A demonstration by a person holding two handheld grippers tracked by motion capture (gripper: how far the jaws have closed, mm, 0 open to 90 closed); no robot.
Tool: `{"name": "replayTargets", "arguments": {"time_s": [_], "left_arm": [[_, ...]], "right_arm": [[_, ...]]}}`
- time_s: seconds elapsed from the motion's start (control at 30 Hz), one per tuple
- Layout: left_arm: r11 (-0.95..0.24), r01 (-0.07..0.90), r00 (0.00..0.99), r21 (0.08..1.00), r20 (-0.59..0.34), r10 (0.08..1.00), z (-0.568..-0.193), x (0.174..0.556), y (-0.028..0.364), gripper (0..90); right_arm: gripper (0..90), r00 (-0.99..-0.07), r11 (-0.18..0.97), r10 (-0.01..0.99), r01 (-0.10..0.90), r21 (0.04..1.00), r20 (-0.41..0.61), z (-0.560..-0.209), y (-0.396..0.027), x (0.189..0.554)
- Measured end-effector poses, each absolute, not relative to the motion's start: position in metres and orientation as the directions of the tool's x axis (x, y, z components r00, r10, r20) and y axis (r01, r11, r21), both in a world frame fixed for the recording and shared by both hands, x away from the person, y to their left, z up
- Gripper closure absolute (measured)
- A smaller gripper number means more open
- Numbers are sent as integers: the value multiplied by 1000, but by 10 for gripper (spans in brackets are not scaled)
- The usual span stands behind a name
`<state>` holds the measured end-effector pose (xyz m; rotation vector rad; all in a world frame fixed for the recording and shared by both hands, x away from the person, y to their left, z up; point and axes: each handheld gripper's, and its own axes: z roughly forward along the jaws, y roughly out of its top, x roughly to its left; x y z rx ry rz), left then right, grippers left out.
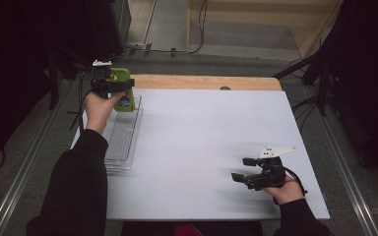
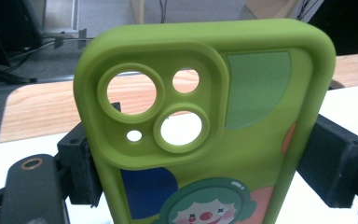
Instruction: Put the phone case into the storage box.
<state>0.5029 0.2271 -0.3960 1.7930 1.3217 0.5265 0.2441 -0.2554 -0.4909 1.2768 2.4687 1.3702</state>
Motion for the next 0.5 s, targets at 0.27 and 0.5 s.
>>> {"name": "replayTargets", "arguments": {"time_s": [0.27,0.5], "left_arm": [[-115,576,353,809,-119,928,-403,507,226,157],[-133,591,359,796,-111,927,-412,510,222,155]], "right_arm": [[164,-661,270,673,638,721,333,-491,-255,244],[165,-662,272,673,636,722,330,-491,-255,244]]}}
